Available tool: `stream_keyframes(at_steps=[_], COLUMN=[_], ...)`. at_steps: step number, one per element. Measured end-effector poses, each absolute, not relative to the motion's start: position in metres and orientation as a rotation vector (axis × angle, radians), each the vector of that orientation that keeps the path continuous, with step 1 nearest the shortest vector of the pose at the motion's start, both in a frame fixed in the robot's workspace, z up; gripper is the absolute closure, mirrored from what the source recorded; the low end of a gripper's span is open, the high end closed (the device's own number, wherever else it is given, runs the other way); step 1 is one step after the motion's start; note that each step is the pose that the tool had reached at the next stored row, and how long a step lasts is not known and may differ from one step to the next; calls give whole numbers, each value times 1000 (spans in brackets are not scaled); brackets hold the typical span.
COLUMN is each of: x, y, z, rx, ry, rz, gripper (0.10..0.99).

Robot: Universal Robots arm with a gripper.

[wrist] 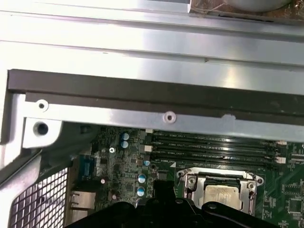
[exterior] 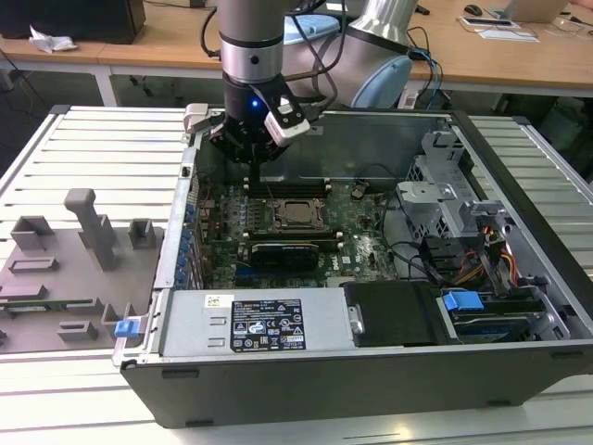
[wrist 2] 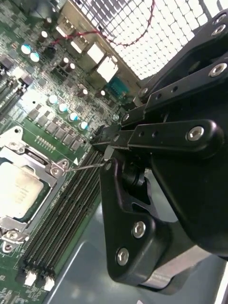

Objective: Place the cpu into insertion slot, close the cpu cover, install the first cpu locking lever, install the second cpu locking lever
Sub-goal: 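Install the first cpu locking lever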

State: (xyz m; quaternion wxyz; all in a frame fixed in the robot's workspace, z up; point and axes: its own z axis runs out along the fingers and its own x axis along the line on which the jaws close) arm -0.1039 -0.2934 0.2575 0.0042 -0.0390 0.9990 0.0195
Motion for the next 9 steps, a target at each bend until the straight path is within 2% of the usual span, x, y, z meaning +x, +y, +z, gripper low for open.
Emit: stream_keyframes(at_steps=[9], x=[-80], y=[-293], z=[253], rx=[-118], ry=[3133], rz=[61], gripper=[980])
